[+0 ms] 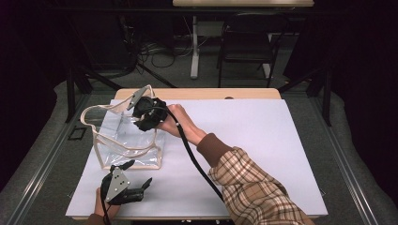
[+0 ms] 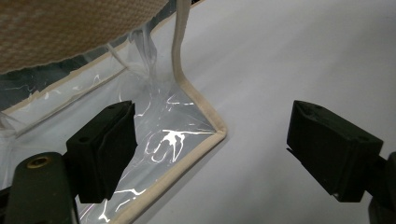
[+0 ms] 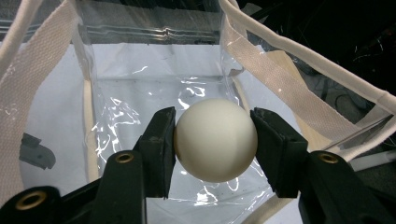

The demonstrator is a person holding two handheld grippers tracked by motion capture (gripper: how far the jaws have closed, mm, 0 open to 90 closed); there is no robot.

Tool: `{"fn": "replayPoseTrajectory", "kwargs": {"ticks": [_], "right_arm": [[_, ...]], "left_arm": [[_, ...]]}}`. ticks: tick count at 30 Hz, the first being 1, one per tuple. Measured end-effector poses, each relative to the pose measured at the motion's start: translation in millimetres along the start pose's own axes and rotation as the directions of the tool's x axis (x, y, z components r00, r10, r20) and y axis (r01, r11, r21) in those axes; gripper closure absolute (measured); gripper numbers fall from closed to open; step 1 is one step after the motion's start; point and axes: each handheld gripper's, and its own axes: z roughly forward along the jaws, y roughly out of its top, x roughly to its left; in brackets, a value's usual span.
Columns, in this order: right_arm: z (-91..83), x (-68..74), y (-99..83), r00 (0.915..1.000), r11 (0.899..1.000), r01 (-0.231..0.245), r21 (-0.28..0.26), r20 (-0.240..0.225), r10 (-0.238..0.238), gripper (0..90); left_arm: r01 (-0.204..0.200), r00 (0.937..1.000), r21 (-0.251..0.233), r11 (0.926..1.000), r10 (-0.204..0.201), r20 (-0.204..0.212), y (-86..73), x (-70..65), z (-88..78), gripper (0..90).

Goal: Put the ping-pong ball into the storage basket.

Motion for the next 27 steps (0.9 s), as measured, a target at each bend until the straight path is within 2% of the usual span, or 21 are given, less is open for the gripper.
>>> {"fn": "replayPoseTrajectory", "kwargs": {"ticks": [11,22,27], "right_arm": [[2.9,1.8,1.1,0.9996,0.999,0.028,0.029,-0.01,-0.028,50.8],[1.9,2.1,0.4,0.9991,0.999,0.031,0.036,-0.032,-0.03,50.3],[-0.4,2.4,0.0,0.9995,0.999,0.023,0.024,-0.02,-0.023,39.4]], "left_arm": [[0.002,1.0,-0.001,1.0,-0.002,0.0,-0.1,0.0,-0.1,16.0],[0.0,1.0,0.001,1.0,0.0,-0.001,0.0,0.0,0.1,16.0],[0.0,1.0,0.0,1.0,0.0,-0.005,-0.2,0.1,-0.3,16.0]]}}
